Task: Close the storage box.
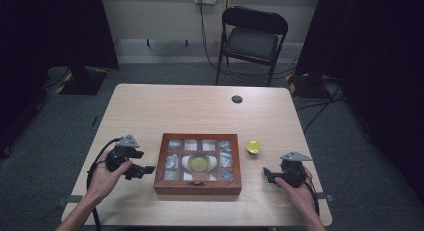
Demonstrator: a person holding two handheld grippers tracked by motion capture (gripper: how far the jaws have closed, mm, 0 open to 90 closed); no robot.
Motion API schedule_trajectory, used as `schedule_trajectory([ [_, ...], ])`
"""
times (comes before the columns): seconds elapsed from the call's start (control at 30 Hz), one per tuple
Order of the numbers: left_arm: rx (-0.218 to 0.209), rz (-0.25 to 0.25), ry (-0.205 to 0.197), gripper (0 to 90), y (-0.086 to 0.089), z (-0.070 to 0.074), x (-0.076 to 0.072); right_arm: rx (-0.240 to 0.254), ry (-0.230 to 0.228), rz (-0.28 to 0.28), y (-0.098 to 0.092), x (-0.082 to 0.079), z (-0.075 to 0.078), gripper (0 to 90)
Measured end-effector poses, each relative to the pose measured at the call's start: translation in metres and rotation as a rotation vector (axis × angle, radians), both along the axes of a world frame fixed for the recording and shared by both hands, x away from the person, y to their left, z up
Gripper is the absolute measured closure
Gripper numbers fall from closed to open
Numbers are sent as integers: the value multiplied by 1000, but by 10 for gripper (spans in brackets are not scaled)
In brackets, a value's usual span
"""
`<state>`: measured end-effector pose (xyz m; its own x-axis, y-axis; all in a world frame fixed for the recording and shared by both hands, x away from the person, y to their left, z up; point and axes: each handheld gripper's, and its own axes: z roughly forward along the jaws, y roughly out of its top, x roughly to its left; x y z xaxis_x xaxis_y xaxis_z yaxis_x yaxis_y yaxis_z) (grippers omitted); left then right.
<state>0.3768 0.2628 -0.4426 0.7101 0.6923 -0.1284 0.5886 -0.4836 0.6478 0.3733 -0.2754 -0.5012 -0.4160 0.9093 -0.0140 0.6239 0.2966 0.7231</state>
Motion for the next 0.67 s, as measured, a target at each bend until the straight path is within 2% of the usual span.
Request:
schedule_trajectory([
  [0.1, 25, 58, 12, 165, 17, -13, 4, 0, 0, 0, 0, 0, 0, 127],
  [0.17, 28, 67, -5, 165, 25, -23, 6, 0, 0, 0, 0, 0, 0, 127],
  [0.2, 66, 85, -4, 170, 28, -28, 7, 1, 1, 0, 0, 0, 0, 127],
  [0.23, 86, 107, -2, 159, 31, -32, 8, 0, 0, 0, 0, 0, 0, 127],
  [0.3, 83, 146, 15, 162, 37, -41, 10, 0, 0, 0, 0, 0, 0, 127],
  [0.33, 99, 161, 20, 160, 38, -44, 10, 0, 0, 0, 0, 0, 0, 127],
  [0.37, 123, 170, 18, 159, 38, -47, 11, 0, 0, 0, 0, 0, 0, 127],
  [0.4, 132, 181, -17, 154, 38, -51, 9, 0, 0, 0, 0, 0, 0, 127],
  [0.43, 109, 187, -32, 145, 39, -53, 8, 0, 0, 0, 0, 0, 0, 127],
  [0.5, 95, 197, -54, 136, 39, -56, 6, 0, 0, 0, 0, 0, 0, 127],
  [0.53, 77, 199, -75, 101, 39, -59, 6, 0, 0, -1, 0, 0, 0, 127],
  [0.57, 34, 206, -118, 38, 37, -67, 5, 0, 0, -2, 0, 0, 0, 127],
  [0.6, 28, 207, -123, 0, 37, -67, 4, -2, 0, -1, 0, 0, 0, 127],
  [0.67, 29, 211, -123, 0, 37, -67, 4, -2, 0, -3, 0, 0, 0, 127],
])
